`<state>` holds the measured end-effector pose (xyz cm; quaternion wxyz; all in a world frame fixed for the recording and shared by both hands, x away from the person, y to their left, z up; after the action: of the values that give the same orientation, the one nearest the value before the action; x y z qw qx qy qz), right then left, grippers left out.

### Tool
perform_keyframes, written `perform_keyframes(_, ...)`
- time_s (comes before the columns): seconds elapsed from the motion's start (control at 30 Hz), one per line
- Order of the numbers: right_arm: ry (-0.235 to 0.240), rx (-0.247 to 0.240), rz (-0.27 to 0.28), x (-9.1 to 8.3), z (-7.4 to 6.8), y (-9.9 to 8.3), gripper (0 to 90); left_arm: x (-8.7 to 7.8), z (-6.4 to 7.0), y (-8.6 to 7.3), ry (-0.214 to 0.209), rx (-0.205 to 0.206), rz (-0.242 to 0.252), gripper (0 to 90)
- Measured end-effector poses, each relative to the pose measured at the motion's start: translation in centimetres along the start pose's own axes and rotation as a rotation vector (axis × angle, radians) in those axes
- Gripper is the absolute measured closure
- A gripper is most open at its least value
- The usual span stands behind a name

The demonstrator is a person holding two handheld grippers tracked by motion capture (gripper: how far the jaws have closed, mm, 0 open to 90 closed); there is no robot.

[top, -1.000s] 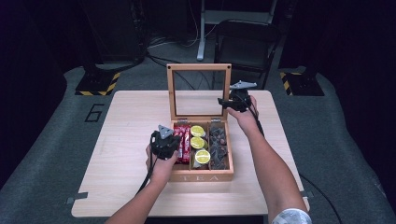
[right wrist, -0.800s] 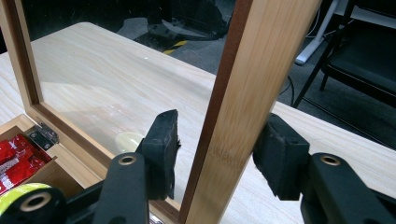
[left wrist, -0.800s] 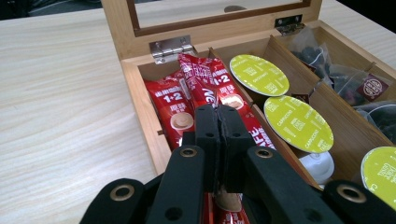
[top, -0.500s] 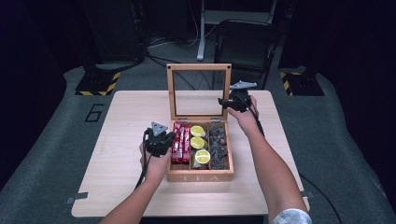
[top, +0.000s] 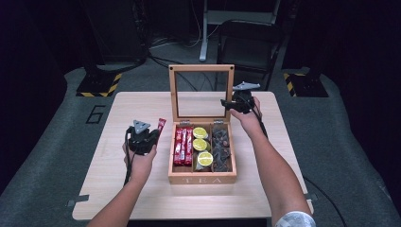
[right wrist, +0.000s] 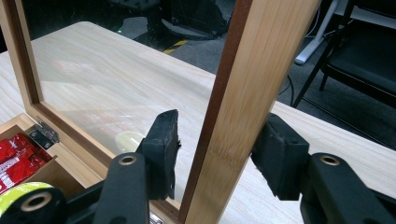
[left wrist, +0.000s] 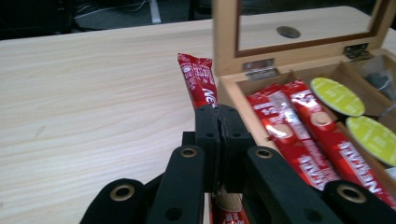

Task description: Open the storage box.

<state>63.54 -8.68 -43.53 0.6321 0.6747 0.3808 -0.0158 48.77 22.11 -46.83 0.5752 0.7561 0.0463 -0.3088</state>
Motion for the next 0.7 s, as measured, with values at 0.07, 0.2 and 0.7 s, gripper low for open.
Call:
perform_keyframes(0.07, 0.000, 0.001, 0.000, 0.0, 0.0, 0.0, 51.0, -0.1, -0.6, -0.5, 0.008, -0.009, -0.004, 88.1)
perform_keyframes(0.2, 0.000, 0.003, 0.000, 0.0, 0.0, 0.0, 51.0, -0.3, -1.8, -1.6, 0.031, -0.026, -0.008, 88.0)
perform_keyframes(0.7, -0.002, 0.000, 0.000, 0.0, 0.0, 0.0, 51.0, -0.8, -5.4, -6.4, 0.102, -0.057, -0.044, 87.9)
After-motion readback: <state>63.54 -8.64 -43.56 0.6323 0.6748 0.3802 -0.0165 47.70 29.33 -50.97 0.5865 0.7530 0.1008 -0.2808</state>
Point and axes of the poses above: each handheld gripper's, and its own axes: x roughly forward along the jaws, y roughly out of its top, z roughly to its right, the point moved 7 cm from there along x, roughly forward along the jaws, and after that the axes turned 14 degrees about x, right-handed, at the moved point
